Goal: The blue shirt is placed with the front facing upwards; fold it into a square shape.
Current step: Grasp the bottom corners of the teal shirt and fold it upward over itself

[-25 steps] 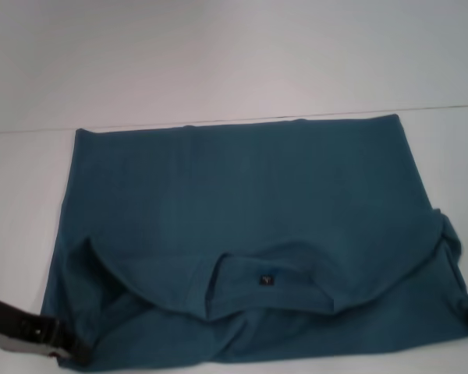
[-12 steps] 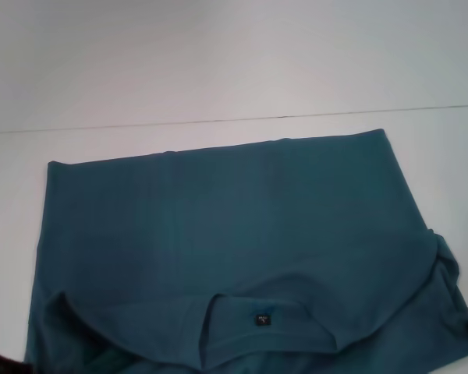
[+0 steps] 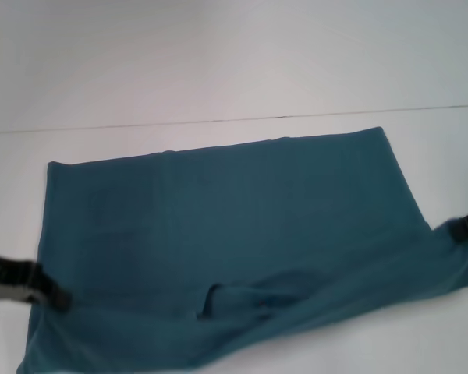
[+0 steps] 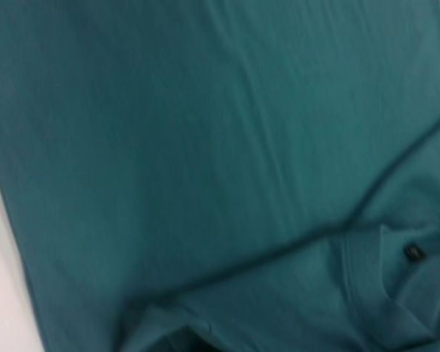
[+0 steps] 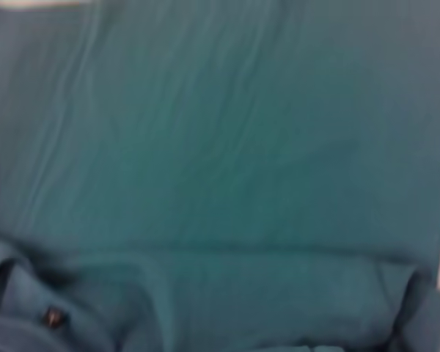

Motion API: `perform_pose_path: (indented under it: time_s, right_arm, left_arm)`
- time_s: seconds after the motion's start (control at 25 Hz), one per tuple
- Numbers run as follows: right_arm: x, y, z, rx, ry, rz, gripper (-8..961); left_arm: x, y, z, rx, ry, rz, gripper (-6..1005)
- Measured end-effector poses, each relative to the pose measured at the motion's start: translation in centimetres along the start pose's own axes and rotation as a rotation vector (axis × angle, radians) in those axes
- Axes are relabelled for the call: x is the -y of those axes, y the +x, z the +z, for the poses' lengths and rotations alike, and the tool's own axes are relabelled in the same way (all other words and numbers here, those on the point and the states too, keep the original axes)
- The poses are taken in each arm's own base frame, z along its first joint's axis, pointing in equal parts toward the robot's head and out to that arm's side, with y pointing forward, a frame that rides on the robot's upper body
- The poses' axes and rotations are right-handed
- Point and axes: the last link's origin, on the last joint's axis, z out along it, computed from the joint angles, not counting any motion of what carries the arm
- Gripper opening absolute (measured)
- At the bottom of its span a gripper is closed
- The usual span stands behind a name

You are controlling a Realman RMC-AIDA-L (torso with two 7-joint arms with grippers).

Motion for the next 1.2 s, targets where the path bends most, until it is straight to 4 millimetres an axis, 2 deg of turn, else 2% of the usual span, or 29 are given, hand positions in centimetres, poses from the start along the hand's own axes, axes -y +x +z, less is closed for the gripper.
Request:
perform_pose_path:
  time_s: [0.24,0.44,0.64,1.2]
  right_arm:
    - [1.0,-1.1,-0.9,0.092,0.040,0.062,119]
    - [1.2,-3.2,-1.4,0.187,0.077,0.084,123]
    - [0.9,-5.2,-0.9,0.247,0.110,0.083,127]
    - [0.1,-8.9,3.2,0.312,0.279,0.044,139]
  left_arm:
    - [0.1,2.9,-0.3,-0.061,0.086,-0.013,33]
    - [0.1,4.9,-0.7,-0.133,0.142,-0.027,33]
    - [0.0,6.9,-0.6,-0.218,0.187,-0.037,33]
    - [-0.3,9.9,1.2,-0.319,0.283,-0.001,33]
